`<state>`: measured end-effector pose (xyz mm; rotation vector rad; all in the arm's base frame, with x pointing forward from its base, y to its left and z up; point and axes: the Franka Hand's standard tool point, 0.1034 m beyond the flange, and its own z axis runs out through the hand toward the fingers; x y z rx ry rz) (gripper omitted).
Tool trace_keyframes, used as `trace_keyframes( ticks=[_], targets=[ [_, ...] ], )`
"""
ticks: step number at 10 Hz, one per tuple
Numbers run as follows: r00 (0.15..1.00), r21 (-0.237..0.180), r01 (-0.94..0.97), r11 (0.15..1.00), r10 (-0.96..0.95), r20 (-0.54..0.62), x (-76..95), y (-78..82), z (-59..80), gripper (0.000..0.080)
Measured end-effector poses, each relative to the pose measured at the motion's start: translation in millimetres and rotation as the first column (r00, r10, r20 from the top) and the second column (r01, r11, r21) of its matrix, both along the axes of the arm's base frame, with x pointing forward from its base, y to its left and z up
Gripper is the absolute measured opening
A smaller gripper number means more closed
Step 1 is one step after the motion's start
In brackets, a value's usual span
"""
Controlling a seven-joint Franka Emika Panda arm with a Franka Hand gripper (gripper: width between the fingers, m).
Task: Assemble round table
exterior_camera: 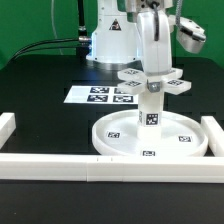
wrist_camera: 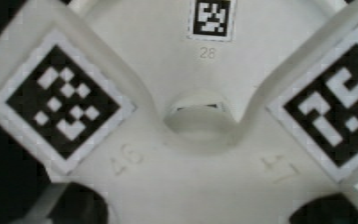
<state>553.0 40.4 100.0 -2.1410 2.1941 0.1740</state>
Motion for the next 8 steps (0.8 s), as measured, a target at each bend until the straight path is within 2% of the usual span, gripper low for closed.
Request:
trace_keyframes(
  ticks=[1, 2, 4, 6, 7, 8],
  targets=[
    [1.0, 0.001, -0.014, 1.0, 0.014, 0.002, 0.0, 0.1, 0.2, 0.0616],
    [0.998, 0.01, -0.055, 0.998, 0.055, 0.004, -0.5, 1.6, 7.4, 0.0616],
    [0.988, 0.024, -0.145, 0.989, 0.144, 0.049, 2.1, 4.2, 33.6, 0.0648],
    [0.979, 0.02, -0.197, 0.98, 0.195, 0.055, 1.7, 3.8, 29.5, 0.0649],
    [0.942, -0.005, -0.331, 0.944, 0.33, 0.063, 1.5, 3.7, 28.5, 0.0649],
    [0.866, -0.048, -0.494, 0.868, 0.496, 0.056, 0.6, 6.2, 26.5, 0.0649]
  ],
)
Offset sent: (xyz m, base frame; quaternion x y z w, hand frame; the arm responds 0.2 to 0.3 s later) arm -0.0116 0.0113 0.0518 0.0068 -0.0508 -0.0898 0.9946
